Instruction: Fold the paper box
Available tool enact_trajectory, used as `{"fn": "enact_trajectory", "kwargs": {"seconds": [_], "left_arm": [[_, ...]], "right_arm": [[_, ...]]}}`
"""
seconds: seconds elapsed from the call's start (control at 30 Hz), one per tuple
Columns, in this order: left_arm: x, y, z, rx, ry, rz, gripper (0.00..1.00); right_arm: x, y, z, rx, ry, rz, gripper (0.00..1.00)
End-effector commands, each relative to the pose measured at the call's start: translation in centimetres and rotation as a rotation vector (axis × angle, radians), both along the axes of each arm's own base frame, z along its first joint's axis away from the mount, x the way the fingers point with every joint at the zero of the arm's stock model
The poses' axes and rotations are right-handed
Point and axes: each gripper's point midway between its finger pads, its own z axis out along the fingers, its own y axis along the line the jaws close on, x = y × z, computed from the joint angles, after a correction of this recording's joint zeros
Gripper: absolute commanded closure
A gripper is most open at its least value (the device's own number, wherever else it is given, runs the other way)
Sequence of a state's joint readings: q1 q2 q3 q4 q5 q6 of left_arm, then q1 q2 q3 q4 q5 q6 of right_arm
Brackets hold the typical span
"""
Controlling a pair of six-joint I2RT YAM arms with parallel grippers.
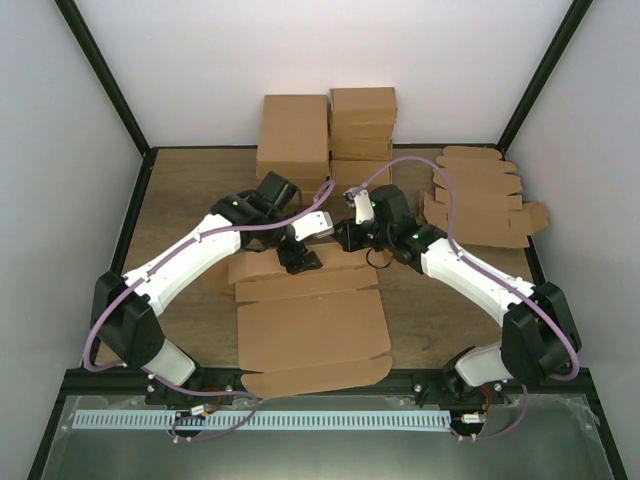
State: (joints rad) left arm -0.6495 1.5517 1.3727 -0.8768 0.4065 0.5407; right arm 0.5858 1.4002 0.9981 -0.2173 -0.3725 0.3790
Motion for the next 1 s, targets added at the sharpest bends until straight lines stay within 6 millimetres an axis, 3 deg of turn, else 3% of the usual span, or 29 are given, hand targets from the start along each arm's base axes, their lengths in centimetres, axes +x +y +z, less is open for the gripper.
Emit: {"fn": "enact_trajectory", "kwargs": {"seconds": [0.0, 0.1, 0.4, 0.67, 0.97], "left_arm": [[-0.2, -0.2, -0.3, 0.003, -0.009, -0.024, 0.17], [-0.2, -0.2, -0.4, 0.006, -0.005, -0.023, 0.17], [-0.1, -0.2, -0.6, 0.009, -0.004, -0.021, 0.18], [-0.3, -0.3, -0.4, 0.003, -0.007, -0.021, 0.19], [-0.4, -0.4, -0.4, 0.010, -0.013, -0.008, 0.19]], "right_arm": [[0.5, -0.5, 1.9, -0.009, -0.048, -0.027, 0.92], [0.5, -1.4, 2.7, -0.033, -0.073, -0.059, 0.90], [-0.2, -6.4, 4.0, -0.133, -0.129, -0.250, 0.86], [-2.8, -9.2, 1.6, -0.189, -0.062, -0.311, 0.87], [-4.2, -9.1, -0.7, -0.188, 0.014, -0.279, 0.90]]}}
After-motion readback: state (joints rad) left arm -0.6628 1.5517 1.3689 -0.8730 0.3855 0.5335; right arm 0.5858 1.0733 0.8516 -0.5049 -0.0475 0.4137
